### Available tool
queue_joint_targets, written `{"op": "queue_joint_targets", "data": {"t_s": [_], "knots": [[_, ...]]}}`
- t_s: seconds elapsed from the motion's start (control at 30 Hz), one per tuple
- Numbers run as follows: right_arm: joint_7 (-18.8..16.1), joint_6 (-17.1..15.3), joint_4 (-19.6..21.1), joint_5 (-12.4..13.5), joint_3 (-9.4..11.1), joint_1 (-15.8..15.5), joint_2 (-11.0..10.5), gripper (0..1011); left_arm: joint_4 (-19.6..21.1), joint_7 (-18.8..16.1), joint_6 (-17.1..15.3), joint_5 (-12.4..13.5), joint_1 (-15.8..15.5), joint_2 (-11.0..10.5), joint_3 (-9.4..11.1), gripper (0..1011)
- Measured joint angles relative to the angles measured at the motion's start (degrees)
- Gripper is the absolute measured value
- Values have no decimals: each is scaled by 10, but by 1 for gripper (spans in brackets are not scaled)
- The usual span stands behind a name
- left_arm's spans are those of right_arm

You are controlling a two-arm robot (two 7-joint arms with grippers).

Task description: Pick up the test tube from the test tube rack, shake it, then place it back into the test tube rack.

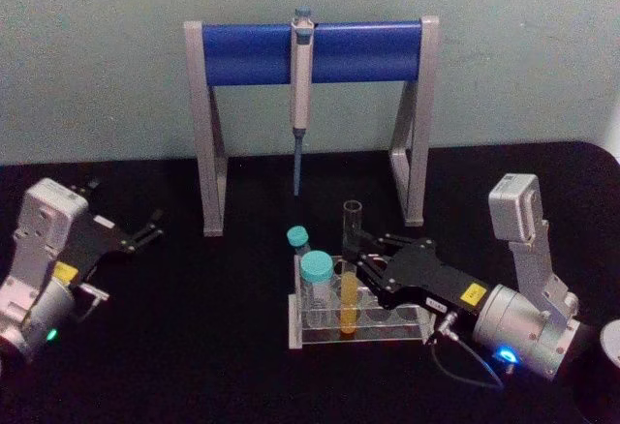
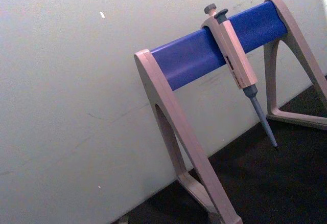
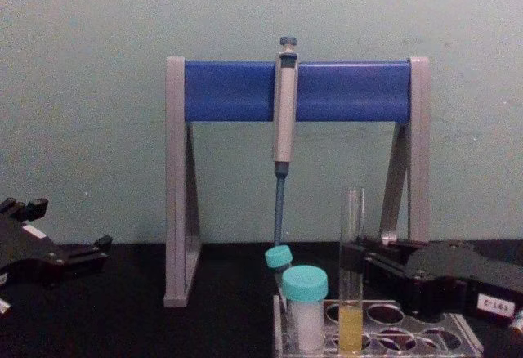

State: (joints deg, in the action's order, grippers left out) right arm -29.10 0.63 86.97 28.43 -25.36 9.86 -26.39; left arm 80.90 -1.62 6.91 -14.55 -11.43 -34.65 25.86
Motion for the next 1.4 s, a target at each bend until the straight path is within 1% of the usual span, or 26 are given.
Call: {"op": "queue_joint_targets", "data": {"t_s": [0.27,0.33,0.43,0.5,0.53,0.57,0.6,0.63,0.7,0.77,0.83,0.9,0.93,1.07,1.13,1.17,1.4], "knots": [[-1,0,0,1,0,0,0,221,0,0,0,0,0,0,0,1001],[-1,-2,0,0,0,0,0,250,0,0,0,0,0,0,0,1001],[-1,-2,0,0,0,0,0,339,0,0,0,0,0,0,0,1001],[-1,-2,0,0,0,0,0,370,0,0,0,0,0,0,0,1001],[-1,-2,0,0,0,0,0,417,0,0,0,0,0,0,0,1001],[-1,-2,0,1,0,0,0,435,0,0,0,0,0,0,0,1001],[-1,-2,0,1,0,0,0,493,0,0,0,0,0,0,0,1002],[-1,-2,0,1,0,0,0,509,0,0,0,0,0,0,0,1001],[-1,-2,0,1,1,0,0,597,0,0,0,0,0,0,0,1001],[-1,-2,0,1,1,0,0,637,0,0,0,0,0,0,0,1001],[-1,-2,0,1,1,0,0,709,0,0,0,0,0,0,0,1001],[-2,-1,0,1,1,0,0,754,0,0,0,0,0,0,0,1001],[-2,-1,0,2,1,0,0,816,0,0,0,0,0,0,0,1001],[-2,-1,0,2,1,0,0,917,0,0,0,0,0,0,0,1001],[-2,-1,0,2,1,0,0,949,0,0,0,0,0,0,0,1001],[-2,-1,0,2,1,0,0,994,0,0,0,0,0,0,0,1001],[-2,-1,0,2,1,0,0,1000,0,0,0,0,0,0,0,1001]]}}
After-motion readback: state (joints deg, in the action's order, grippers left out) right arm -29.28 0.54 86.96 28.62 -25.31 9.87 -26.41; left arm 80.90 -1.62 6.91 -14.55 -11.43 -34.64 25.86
